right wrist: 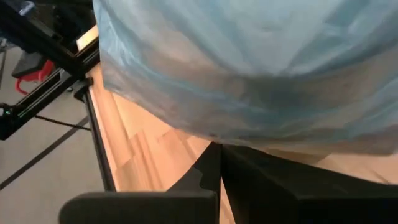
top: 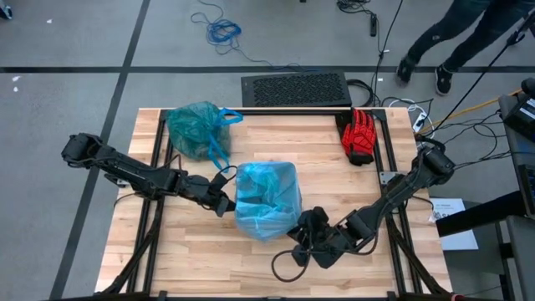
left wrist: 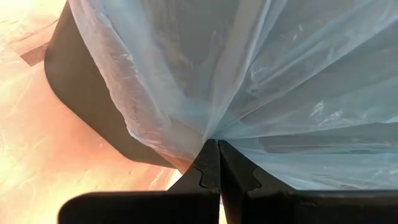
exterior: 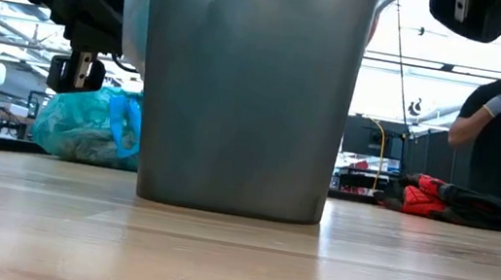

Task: Place trash/remove bag and relplace
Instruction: Insert the new blue trash bag into the trash bin

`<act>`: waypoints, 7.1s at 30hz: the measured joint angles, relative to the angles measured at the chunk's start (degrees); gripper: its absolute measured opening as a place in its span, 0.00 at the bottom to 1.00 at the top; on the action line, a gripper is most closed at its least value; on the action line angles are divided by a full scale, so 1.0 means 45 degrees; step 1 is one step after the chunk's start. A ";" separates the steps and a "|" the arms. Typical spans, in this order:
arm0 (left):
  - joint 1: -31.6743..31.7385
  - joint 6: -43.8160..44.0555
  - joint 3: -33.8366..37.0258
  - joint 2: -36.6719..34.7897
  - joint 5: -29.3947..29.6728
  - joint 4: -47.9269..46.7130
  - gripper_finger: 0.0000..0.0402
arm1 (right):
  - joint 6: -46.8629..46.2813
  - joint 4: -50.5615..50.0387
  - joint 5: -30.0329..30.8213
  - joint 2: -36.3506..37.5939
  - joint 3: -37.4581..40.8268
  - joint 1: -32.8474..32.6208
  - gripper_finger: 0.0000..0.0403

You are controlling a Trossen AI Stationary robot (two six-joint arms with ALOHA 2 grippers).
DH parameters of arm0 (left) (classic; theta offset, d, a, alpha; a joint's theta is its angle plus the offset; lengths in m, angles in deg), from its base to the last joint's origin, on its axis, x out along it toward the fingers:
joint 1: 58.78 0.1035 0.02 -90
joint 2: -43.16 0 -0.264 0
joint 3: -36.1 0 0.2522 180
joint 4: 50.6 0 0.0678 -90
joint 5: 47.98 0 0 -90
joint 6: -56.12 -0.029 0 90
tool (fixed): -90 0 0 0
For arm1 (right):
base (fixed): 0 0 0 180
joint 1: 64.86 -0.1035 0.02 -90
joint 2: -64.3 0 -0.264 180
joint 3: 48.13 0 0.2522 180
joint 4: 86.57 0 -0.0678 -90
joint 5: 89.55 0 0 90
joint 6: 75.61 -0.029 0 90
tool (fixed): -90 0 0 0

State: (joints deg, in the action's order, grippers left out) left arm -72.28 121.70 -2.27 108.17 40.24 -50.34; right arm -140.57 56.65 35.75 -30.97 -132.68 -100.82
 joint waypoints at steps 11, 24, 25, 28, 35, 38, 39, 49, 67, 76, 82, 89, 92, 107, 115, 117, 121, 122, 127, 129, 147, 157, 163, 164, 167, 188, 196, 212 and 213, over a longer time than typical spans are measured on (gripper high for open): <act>0.0000 -0.0001 0.0000 0.0000 -0.0005 0.0000 0.00 | -0.0754 -0.1242 -0.0770 0.1042 0.0005 -0.0852 0.00; 0.0000 -0.0006 0.0000 0.0000 -0.0005 0.0005 0.00 | -0.1875 -0.3035 -0.1508 0.1707 0.0005 0.0170 0.00; 0.0000 -0.0006 0.0000 0.0000 -0.0005 0.0005 0.00 | -0.1704 -0.2850 -0.1859 0.1707 0.0005 0.0368 0.00; 0.0000 -0.0028 0.0000 0.0000 -0.0001 0.0004 0.00 | -0.1312 -0.2262 -0.2638 0.1707 0.0005 0.0922 0.00; -0.0005 -0.0010 0.0000 0.0000 -0.0005 0.0005 0.00 | -0.1053 -0.3066 -0.3646 0.2251 0.0010 0.1409 0.00; -0.0005 -0.0010 0.0000 -0.0002 -0.0001 0.0005 0.00 | -0.1021 -0.3512 -0.3502 0.3088 0.0010 0.1413 0.00; -0.0005 -0.0010 0.0000 0.0000 -0.0004 0.0005 0.00 | -0.1041 -0.3656 -0.3278 0.3335 0.0010 0.1426 0.00; 0.0005 -0.0019 0.0000 0.0000 0.0072 0.0006 0.00 | 0.0583 -0.3076 -0.3850 0.3145 0.0010 0.2743 0.00; 0.0008 -0.0357 0.0005 0.0010 0.0843 -0.1107 0.00 | 0.0625 -0.2601 -0.4551 0.1513 0.0626 0.2982 0.00; 0.0005 -0.0361 0.0005 0.0010 0.0787 -0.1570 0.00 | 0.0580 -0.2790 -0.4920 0.2048 0.0535 0.2977 0.00; 0.0007 -0.0410 0.0005 0.0006 0.0764 -0.1650 0.00 | 0.0585 -0.3986 -0.4489 0.3026 0.0202 0.2977 0.00; 0.0010 -0.0316 -0.0166 -0.0402 0.0763 -0.1676 0.00 | 0.1432 -0.3121 -0.3769 0.3342 0.0409 0.3350 0.00; -0.0029 -0.0101 -0.0362 -0.0488 0.0757 -0.1681 0.00 | 0.1615 -0.2927 -0.3954 0.3185 0.0835 0.3424 0.00; -0.0282 -0.1094 -0.2387 -0.1557 0.1147 -0.9359 0.00 | 0.2513 -0.3027 -0.3216 0.3184 0.1195 0.2773 0.00; -0.0282 -0.1714 -0.3133 -0.3516 0.3963 -0.8440 0.00 | 0.2677 -0.2565 -0.3787 0.3807 0.1195 0.2778 0.00; -0.0282 -0.2098 -0.3124 -0.3906 0.4304 -0.7636 0.00 | 0.2999 -0.2358 -0.3486 0.4037 0.1289 0.2778 0.00; -0.0195 -0.2938 -0.2547 -0.4127 0.4503 -0.6444 0.00 | 0.3755 -0.0432 -0.3540 0.4515 0.2486 0.3230 0.00; -0.0165 -0.3026 -0.2387 -0.4092 0.4466 -0.6371 0.00 | 0.3899 0.0302 -0.3539 0.4629 0.2895 0.3371 0.00; 0.0018 -0.3069 -0.1522 -0.3548 0.4073 -0.5609 0.00 | 0.3986 0.3132 -0.3583 0.4920 0.4636 0.3917 0.00; 0.0070 -0.3092 -0.1443 -0.3347 0.4073 -0.5533 0.00 | 0.4008 0.3644 -0.3599 0.4908 0.5052 0.4028 0.00; 0.0871 -0.3731 -0.0670 -0.0919 0.3956 -0.2794 0.00 | 0.4611 0.4506 -0.5016 0.3522 0.5527 0.5223 0.00; 0.1151 -0.3769 -0.0670 -0.0228 0.3601 -0.3010 0.00 | 0.3912 0.3052 -0.5170 0.3383 0.5527 0.4834 0.00; 0.1151 -0.3397 -0.0670 -0.0262 0.3746 -0.3716 0.00 | 0.3773 0.2297 -0.5183 0.4508 0.5523 0.4571 0.00; 0.1151 -0.3347 -0.0670 -0.0334 0.3750 -0.3852 0.00 | 0.3612 0.1941 -0.5208 0.4878 0.5523 0.4557 0.00; 0.1151 -0.3327 -0.0675 -0.0713 0.3773 -0.3993 0.00 | 0.3424 0.1259 -0.5204 0.6236 0.5523 0.4556 0.00; 0.1190 -0.4092 -0.0682 0.0538 0.3439 0.0832 0.00 | 1.1289 -0.6478 -0.8733 0.3415 -0.5774 0.7056 0.00; 0.1214 -0.3468 -0.1724 0.2755 0.4668 0.3429 0.00 | 1.5471 -1.0357 -1.0210 0.0785 -0.9337 0.7390 0.00; 0.1345 -0.4015 -0.2176 0.0509 0.5845 -0.0422 0.00 | 1.7197 -1.2861 -1.0547 -0.2955 -1.1215 0.6458 0.00; 0.1345 -0.4014 -0.2176 0.0266 0.5968 -0.0830 0.00 | 1.7025 -1.2918 -1.0539 -0.3093 -1.1215 0.6470 0.00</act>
State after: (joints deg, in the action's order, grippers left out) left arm -66.22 103.64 -12.06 109.37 67.09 -54.08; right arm -63.96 -1.48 -11.68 -44.89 -183.15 -71.71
